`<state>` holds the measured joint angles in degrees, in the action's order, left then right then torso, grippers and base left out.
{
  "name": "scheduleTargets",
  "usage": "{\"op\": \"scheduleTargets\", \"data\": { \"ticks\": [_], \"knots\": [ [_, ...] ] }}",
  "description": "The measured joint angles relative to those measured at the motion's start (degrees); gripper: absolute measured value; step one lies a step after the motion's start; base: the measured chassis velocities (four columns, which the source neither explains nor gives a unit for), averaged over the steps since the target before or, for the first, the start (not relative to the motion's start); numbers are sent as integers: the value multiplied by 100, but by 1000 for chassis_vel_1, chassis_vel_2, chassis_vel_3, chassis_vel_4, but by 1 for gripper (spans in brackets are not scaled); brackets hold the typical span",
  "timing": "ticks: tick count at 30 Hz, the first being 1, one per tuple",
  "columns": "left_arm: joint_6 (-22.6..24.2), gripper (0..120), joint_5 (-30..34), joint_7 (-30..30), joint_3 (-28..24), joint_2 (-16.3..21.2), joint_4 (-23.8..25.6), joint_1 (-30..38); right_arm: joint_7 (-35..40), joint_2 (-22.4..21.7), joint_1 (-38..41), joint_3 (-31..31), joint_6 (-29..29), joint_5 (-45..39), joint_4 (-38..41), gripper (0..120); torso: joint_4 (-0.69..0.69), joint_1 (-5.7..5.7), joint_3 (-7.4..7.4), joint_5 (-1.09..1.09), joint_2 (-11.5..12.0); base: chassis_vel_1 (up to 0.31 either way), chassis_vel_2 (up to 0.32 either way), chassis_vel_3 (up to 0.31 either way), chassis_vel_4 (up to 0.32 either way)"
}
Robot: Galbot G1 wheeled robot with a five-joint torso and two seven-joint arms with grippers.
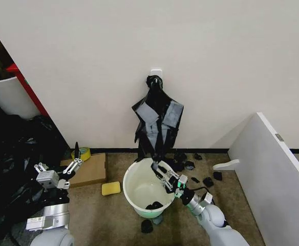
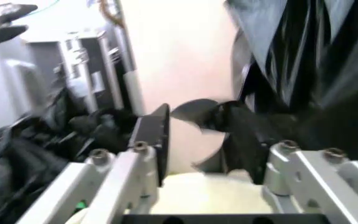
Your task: Place the garbage bag over the trash bin.
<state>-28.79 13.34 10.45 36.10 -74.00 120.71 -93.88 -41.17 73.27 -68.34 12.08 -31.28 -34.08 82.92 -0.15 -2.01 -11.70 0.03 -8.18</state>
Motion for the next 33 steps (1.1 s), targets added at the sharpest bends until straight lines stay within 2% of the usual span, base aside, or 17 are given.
{"op": "scheduleTargets", "data": {
  "ticks": [1,2,4,7,10,14,18,28,33],
  "knots": [
    [0,100,2,-1,1,5,-7,4,289,-34,-63,-47,-24,0,149,41,0,0,0,0,0,0,0,0,0],
    [0,100,2,-1,1,5,-7,4,289,-34,-63,-47,-24,0,149,41,0,0,0,0,0,0,0,0,0],
    [0,100,2,-2,-1,9,-25,12,777,-48,-119,-113,-28,-14,380,48,-1,0,0,0,0,0,0,0,0],
    [0,100,1,-7,-18,12,-53,26,1301,26,-17,-101,-18,-26,534,62,0,0,0,0,0,0,0,0,0],
    [1,100,-1,-9,-20,24,-61,29,1630,81,94,-43,14,53,561,69,1,0,0,0,0,0,0,0,0],
    [6,100,11,-11,-8,55,-102,63,2458,182,410,41,158,309,515,89,1,0,0,0,0,0,0,0,0],
    [7,100,13,-12,-14,55,-147,88,2645,248,684,109,196,438,271,98,1,0,0,0,1,0,0,0,0],
    [-2,100,12,-12,-14,51,-216,117,2507,274,1024,165,211,537,-272,97,0,0,0,0,1,0,0,0,0],
    [-16,100,6,-10,-9,47,-223,115,2400,348,1123,158,214,538,-347,82,0,0,0,0,1,0,0,0,0]
  ]
}}
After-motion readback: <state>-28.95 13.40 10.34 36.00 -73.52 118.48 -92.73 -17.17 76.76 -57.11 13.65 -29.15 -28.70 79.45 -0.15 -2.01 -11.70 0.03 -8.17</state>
